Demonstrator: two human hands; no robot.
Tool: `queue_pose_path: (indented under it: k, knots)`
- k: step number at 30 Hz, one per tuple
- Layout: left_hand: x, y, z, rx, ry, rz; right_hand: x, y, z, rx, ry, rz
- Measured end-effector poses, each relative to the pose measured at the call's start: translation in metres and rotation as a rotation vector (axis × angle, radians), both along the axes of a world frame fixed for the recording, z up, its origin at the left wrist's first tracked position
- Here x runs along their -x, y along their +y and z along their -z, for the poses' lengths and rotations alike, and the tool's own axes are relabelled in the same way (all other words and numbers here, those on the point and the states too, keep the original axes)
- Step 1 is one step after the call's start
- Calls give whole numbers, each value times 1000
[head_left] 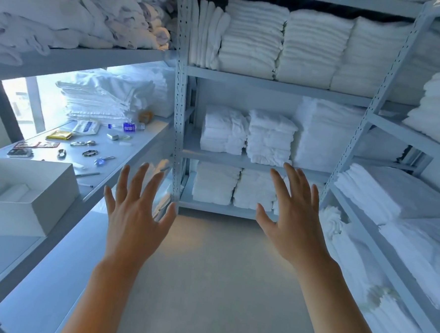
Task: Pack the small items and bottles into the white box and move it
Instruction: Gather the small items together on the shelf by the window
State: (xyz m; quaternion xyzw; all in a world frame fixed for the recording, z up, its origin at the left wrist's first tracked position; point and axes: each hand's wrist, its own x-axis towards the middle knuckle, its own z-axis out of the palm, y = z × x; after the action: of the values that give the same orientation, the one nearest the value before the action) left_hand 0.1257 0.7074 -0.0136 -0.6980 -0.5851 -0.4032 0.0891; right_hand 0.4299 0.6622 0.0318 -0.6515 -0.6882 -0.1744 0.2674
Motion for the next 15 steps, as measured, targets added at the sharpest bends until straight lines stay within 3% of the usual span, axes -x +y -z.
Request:
queue_pose_path:
  k: [15]
  knots:
    - [-155, 126, -9, -23, 41, 51, -161, 115, 8, 26, 118, 24]
